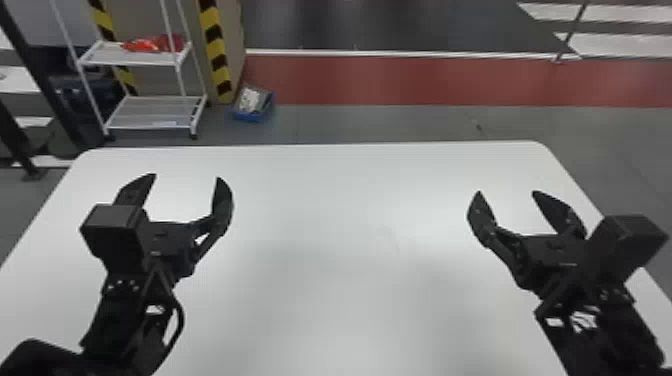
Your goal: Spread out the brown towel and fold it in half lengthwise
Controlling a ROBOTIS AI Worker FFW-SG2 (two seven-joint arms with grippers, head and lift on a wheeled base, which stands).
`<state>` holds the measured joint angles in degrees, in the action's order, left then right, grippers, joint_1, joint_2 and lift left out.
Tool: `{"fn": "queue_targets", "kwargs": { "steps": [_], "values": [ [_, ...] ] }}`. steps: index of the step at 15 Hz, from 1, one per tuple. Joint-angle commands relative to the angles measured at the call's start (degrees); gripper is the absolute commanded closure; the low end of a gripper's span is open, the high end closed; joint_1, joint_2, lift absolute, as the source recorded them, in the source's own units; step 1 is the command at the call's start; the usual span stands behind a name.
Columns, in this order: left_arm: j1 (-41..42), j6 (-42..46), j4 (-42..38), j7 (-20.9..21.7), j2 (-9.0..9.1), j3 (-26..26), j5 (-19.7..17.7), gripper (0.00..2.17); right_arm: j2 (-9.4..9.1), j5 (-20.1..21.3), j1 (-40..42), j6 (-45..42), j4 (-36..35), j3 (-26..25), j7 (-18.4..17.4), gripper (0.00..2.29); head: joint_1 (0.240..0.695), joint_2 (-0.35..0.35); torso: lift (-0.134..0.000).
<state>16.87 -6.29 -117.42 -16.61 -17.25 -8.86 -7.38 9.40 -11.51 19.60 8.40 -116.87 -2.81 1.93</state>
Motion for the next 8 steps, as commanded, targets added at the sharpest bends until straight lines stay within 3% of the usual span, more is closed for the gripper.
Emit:
{"fn": "queue_targets", "kwargs": {
  "steps": [1, 8],
  "values": [
    [0.0, 0.0, 0.0, -0.01, 0.02, -0.02, 0.0, 0.08, 0.0, 0.0, 0.0, 0.0, 0.06, 0.0, 0.0, 0.11, 0.695, -0.028, -0.125],
    [0.0, 0.0, 0.35, -0.01, 0.02, -0.1, 0.0, 0.08, -0.08, -0.18, 0.0, -0.53, 0.42, 0.0, 0.0, 0.11, 0.695, -0.029, -0.125]
  ]
}}
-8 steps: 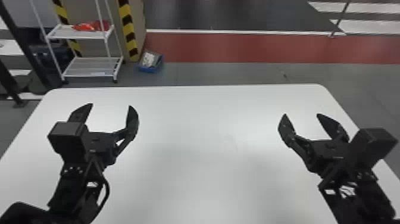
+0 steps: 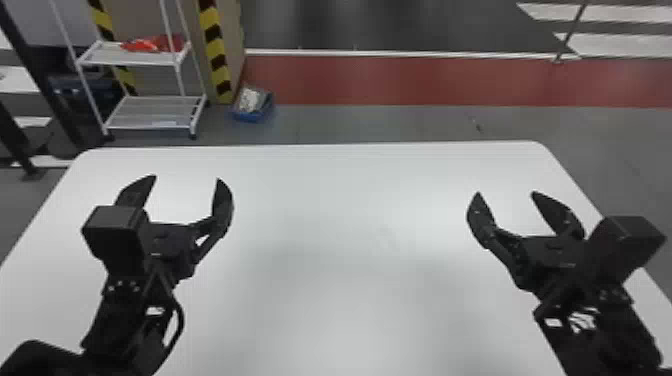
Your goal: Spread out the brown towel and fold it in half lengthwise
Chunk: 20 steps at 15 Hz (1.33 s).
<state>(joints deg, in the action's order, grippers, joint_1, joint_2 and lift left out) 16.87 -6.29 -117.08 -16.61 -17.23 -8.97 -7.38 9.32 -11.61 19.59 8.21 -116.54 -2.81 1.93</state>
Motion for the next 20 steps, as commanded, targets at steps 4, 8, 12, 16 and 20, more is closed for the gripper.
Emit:
{"fn": "queue_targets", "kwargs": {
  "steps": [4, 8, 12, 16, 20],
  "values": [
    [-0.09, 0.0, 0.1, 0.0, 0.0, 0.01, 0.0, 0.08, 0.0, -0.17, 0.1, -0.52, 0.17, 0.0, 0.0, 0.11, 0.695, -0.029, -0.125],
    [-0.09, 0.0, 0.01, 0.0, 0.0, 0.01, 0.0, 0.08, 0.0, -0.17, 0.1, -0.52, 0.17, -0.09, 0.0, 0.11, 0.695, -0.029, -0.125],
    [0.0, 0.0, -0.16, 0.08, 0.0, 0.01, 0.0, 0.08, 0.0, -0.17, 0.01, -0.52, 0.17, 0.0, 0.0, 0.11, 0.695, -0.03, -0.125],
    [0.0, 0.0, -0.25, 0.0, -0.09, -0.08, 0.0, 0.08, 0.09, -0.17, 0.01, -0.52, 0.08, 0.0, 0.0, 0.11, 0.695, -0.031, -0.125],
    [-0.09, 0.0, -0.16, 0.0, 0.0, -0.26, 0.0, 0.08, 0.09, -0.17, 0.1, -0.52, 0.08, 0.0, 0.0, 0.11, 0.695, -0.031, -0.125]
  ]
}}
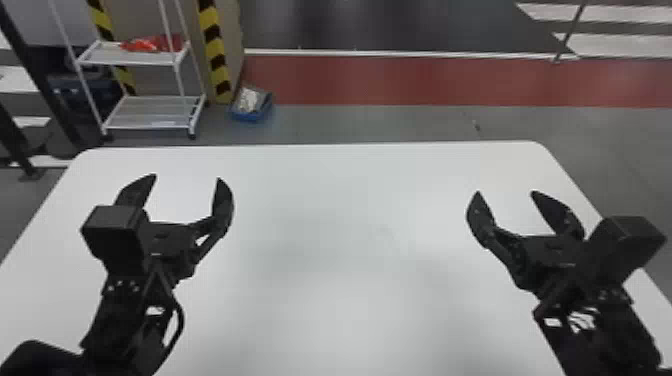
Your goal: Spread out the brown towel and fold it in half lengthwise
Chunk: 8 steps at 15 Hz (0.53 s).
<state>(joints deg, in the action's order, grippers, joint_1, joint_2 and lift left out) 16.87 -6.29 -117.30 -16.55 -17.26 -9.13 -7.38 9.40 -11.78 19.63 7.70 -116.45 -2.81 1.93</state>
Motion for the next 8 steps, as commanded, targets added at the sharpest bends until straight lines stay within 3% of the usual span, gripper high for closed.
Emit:
{"fn": "queue_targets", "kwargs": {
  "steps": [1, 8],
  "values": [
    [-0.08, 0.0, 0.05, 0.03, 0.04, -0.1, 0.0, 0.08, 0.0, 0.0, 0.06, 0.0, 0.0, 0.0, 0.0, 0.11, 0.695, -0.031, -0.125],
    [-0.08, 0.0, 0.4, 0.03, 0.04, -0.1, 0.0, 0.08, 0.0, -0.09, 0.06, 0.0, 0.18, -0.09, 0.0, 0.11, 0.695, -0.033, -0.125]
  ]
}}
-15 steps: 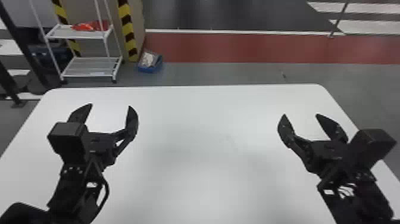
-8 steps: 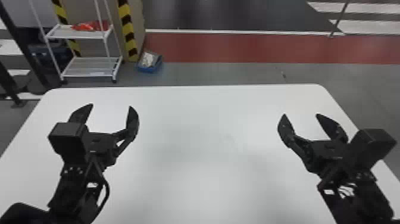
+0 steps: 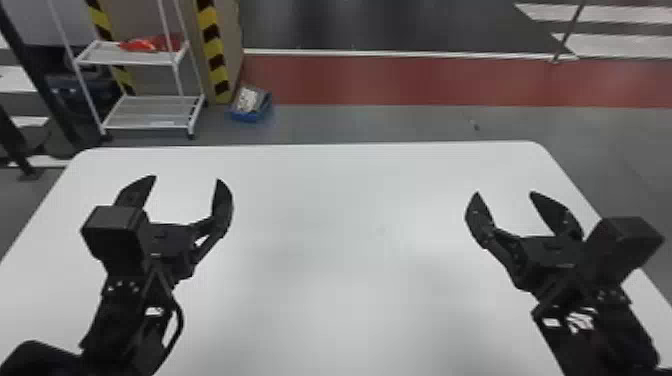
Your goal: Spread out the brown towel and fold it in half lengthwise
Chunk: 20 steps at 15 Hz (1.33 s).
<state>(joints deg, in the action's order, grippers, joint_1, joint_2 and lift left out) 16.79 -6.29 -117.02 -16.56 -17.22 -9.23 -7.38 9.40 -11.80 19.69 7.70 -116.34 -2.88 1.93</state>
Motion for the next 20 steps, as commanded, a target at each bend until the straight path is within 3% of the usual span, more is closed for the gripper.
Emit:
{"fn": "queue_targets", "kwargs": {
  "steps": [1, 20],
  "values": [
    [0.0, 0.0, 0.13, -0.05, 0.09, 0.0, 0.0, 0.08, 0.0, -0.06, 0.0, 0.0, 0.06, -0.02, 0.0, 0.11, 0.695, -0.033, -0.125],
    [-0.09, 0.0, -0.31, 0.13, 0.0, -0.18, 0.0, 0.08, 0.18, -0.15, 0.26, -0.53, -0.12, -0.02, 0.0, 0.11, 0.695, -0.037, -0.125]
  ]
}}
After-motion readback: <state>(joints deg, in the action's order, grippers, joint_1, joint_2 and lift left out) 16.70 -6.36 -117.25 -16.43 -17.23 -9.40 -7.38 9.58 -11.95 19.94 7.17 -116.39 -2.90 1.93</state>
